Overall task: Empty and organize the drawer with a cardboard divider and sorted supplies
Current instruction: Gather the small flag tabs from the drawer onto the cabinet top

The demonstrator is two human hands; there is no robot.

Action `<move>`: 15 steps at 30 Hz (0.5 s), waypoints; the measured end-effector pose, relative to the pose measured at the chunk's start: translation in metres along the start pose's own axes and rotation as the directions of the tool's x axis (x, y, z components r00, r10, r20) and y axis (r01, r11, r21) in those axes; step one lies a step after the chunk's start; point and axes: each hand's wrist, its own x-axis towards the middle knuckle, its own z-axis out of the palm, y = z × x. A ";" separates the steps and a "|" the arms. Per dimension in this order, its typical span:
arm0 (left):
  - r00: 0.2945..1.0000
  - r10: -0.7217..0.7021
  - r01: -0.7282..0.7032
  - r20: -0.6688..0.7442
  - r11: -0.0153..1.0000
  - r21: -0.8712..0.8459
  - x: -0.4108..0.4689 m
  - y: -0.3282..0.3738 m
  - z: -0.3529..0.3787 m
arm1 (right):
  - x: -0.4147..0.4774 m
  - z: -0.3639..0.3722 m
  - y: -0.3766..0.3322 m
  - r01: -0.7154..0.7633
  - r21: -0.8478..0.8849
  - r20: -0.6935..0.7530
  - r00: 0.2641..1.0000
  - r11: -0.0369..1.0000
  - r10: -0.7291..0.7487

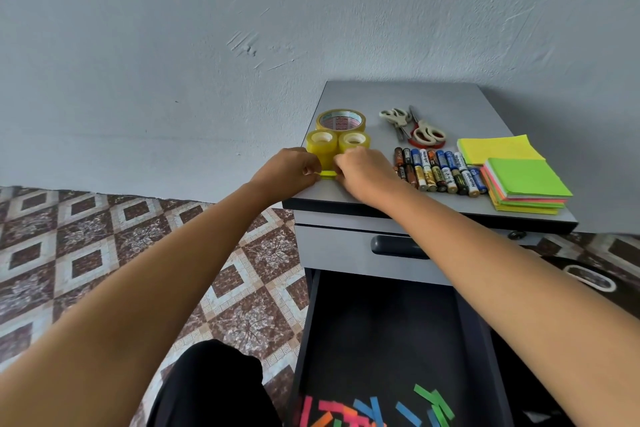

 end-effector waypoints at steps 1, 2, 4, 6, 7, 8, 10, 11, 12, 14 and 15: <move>1.000 -0.008 0.008 -0.013 1.000 -0.012 -0.001 0.000 0.000 | -0.001 -0.001 0.001 -0.004 0.019 -0.007 1.000 1.000 0.004; 1.000 -0.012 0.011 -0.029 1.000 -0.028 -0.003 0.000 0.000 | -0.003 -0.004 0.002 -0.008 0.047 -0.012 1.000 0.999 0.008; 0.997 -0.023 0.019 -0.070 0.998 -0.068 -0.008 0.002 0.000 | -0.010 -0.010 0.005 -0.012 0.125 -0.028 0.999 0.992 0.016; 0.992 -0.043 0.028 -0.121 0.993 -0.119 -0.017 0.008 0.000 | -0.023 -0.016 0.009 -0.023 0.217 -0.055 0.998 0.976 0.036; 0.988 -0.050 0.029 -0.147 0.989 -0.147 -0.022 0.013 0.001 | -0.032 -0.019 0.011 -0.029 0.256 -0.071 0.996 0.966 0.048; 0.985 -0.054 0.024 -0.166 0.984 -0.178 -0.029 0.019 0.003 | -0.043 -0.022 0.013 -0.038 0.292 -0.083 0.994 0.956 0.065; 0.981 -0.034 -0.012 -0.189 0.970 -0.241 -0.043 0.035 0.011 | -0.068 -0.024 0.018 -0.059 0.364 -0.106 0.989 0.930 0.104; 0.983 -0.013 -0.039 -0.185 0.962 -0.271 -0.051 0.043 0.017 | -0.082 -0.024 0.020 -0.071 0.397 -0.111 0.986 0.915 0.125; 0.986 0.016 -0.064 -0.167 0.955 -0.290 -0.059 0.051 0.024 | -0.096 -0.022 0.022 -0.090 0.422 -0.101 0.984 0.902 0.145; 0.994 0.070 -0.093 -0.088 0.949 -0.300 -0.075 0.064 0.044 | -0.126 -0.012 0.026 -0.152 0.443 -0.030 0.982 0.883 0.184; 0.997 0.077 -0.082 -0.028 0.946 -0.312 -0.083 0.071 0.057 | -0.142 -0.004 0.028 -0.186 0.438 0.019 0.980 0.880 0.198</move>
